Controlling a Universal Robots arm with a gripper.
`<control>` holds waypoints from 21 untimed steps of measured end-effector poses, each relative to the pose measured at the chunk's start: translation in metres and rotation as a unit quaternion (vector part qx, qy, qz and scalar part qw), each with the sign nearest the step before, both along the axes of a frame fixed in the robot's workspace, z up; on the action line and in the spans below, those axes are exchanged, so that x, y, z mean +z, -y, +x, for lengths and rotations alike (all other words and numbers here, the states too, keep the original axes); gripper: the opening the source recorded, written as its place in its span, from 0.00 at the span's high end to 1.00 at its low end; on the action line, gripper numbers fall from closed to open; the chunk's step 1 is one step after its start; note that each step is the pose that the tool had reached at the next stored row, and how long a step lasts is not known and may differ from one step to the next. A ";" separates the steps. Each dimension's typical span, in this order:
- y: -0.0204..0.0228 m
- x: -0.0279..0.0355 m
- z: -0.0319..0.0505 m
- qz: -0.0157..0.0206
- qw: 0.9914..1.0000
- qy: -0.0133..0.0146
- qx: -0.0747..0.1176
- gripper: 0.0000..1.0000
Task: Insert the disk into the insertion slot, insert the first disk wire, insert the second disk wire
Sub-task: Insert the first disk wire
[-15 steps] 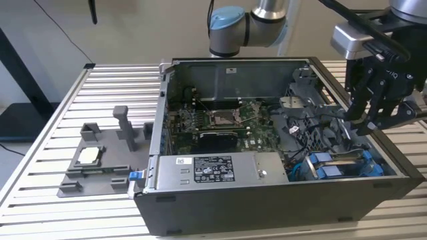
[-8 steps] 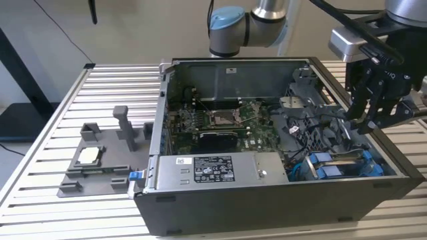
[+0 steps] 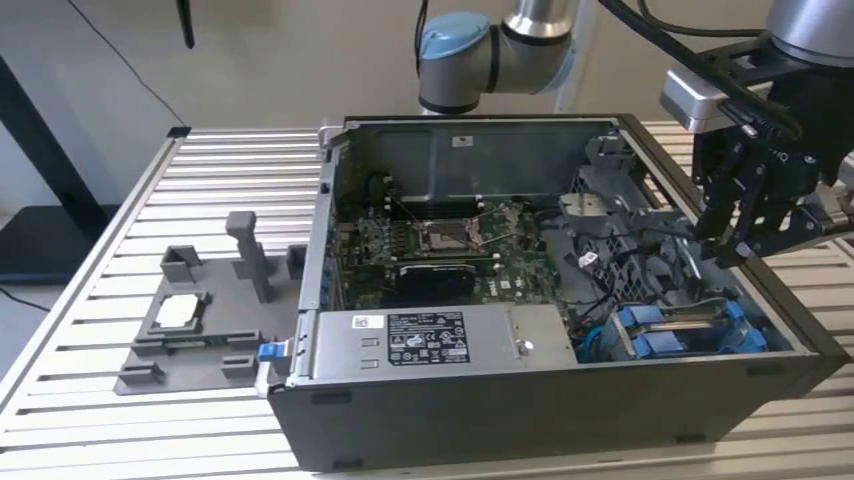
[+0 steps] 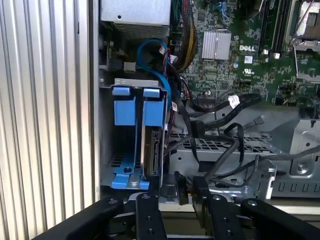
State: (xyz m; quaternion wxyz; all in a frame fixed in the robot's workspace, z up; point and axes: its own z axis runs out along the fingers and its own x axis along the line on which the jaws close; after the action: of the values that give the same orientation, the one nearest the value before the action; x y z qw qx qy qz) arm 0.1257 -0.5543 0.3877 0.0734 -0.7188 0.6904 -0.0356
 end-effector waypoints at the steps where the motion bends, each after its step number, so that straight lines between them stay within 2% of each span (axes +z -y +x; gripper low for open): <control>1: -0.0008 -0.0007 0.0007 0.000 1.000 0.000 0.000 0.60; 7: -0.0014 0.0012 0.0009 0.000 1.000 0.000 0.000 0.62; 8: -0.0014 0.0017 0.0009 0.000 1.000 0.000 0.000 0.69; 21: -0.0016 0.0024 -0.0010 0.000 1.000 0.000 0.000 0.69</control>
State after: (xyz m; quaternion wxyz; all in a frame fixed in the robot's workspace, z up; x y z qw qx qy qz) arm 0.1246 -0.5527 0.3901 0.0736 -0.7190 0.6902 -0.0356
